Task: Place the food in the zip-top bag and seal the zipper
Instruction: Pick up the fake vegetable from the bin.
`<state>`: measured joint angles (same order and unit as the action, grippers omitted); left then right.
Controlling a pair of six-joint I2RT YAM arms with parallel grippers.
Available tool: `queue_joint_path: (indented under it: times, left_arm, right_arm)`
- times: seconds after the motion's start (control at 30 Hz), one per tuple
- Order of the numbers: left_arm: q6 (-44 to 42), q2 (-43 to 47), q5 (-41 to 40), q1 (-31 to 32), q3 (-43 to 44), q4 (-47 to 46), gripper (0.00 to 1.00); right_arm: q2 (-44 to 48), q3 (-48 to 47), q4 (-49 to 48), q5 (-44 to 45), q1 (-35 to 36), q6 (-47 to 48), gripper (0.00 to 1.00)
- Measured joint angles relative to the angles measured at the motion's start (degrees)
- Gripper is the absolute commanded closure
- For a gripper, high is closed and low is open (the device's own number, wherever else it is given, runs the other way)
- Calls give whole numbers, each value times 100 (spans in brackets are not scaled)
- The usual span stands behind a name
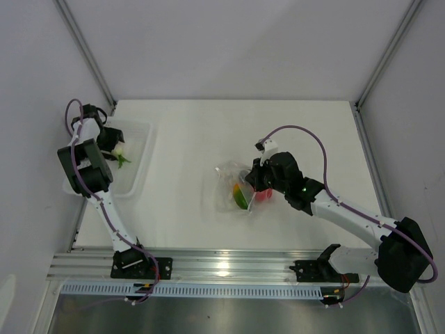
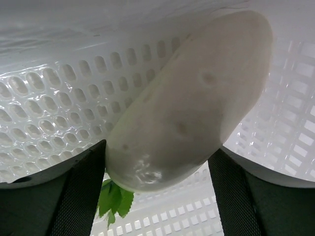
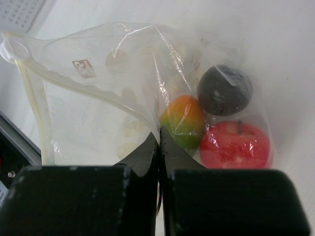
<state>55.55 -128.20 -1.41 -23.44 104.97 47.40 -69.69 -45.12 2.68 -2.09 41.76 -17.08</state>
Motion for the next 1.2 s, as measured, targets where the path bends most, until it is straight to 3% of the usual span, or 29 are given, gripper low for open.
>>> queue_joint_path:
  times: [0.2, 0.23, 0.33, 0.37, 0.67, 0.9, 1.2]
  left_arm:
    - [-70, 9, 17, -7, -68, -98, 31]
    - [-103, 42, 31, -7, -133, -166, 40]
    - [-203, 162, 116, -11, -326, -363, 51]
    - [-223, 192, 149, -11, -380, -422, 63]
    - [-369, 605, 389, -35, -1080, -1014, 97]
    - [-514, 1248, 887, -37, -1862, -1335, 99]
    - [-717, 2970, 1451, -37, -3305, -2068, 99]
  right_arm:
    - [0, 0, 0, -33, 0, -7, 100]
    - [0, 0, 0, -37, 0, -11, 100]
    - [0, 0, 0, -37, 0, -26, 100]
    - [0, 0, 0, -39, 0, -28, 100]
    - [28, 0, 20, -37, 0, -44, 100]
    - [81, 0, 48, -37, 0, -109, 100]
    - [81, -33, 245, 31, 0, -122, 100]
